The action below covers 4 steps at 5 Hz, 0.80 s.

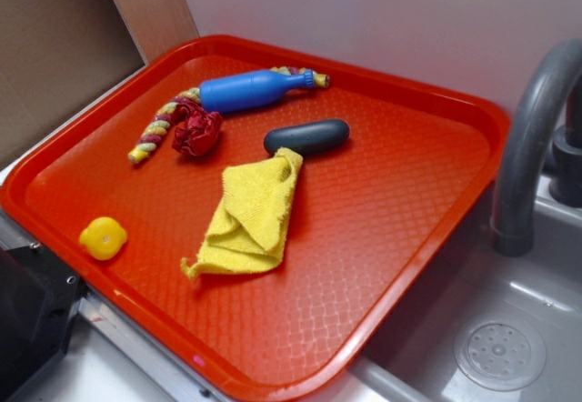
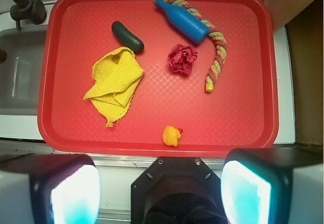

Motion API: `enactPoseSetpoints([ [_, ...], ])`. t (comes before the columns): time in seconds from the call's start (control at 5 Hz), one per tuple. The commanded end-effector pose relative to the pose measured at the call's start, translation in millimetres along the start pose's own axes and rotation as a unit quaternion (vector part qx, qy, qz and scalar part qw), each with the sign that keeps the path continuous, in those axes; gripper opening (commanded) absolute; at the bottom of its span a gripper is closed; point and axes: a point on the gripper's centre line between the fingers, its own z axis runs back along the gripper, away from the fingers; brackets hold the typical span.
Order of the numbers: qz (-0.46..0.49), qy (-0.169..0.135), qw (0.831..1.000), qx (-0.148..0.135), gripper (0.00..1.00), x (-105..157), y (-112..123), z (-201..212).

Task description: Grab the yellow duck.

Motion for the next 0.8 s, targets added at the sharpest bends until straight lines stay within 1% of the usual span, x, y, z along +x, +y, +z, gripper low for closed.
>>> enactPoseSetpoints([
  [0.0,0.0,0.0,1.0,0.0,1.0,0.0,0.0,0.0],
  [0.2,-0.015,0.016,1.0,0.005,1.0,1.9,-9.3,-28.7],
  [0.4,-0.016,0.026,0.999,0.024,1.0,-1.1,-15.5,-55.2],
  [0.6,-0.024,0.046,0.998,0.02,1.0,-1.5,-13.5,-83.0],
])
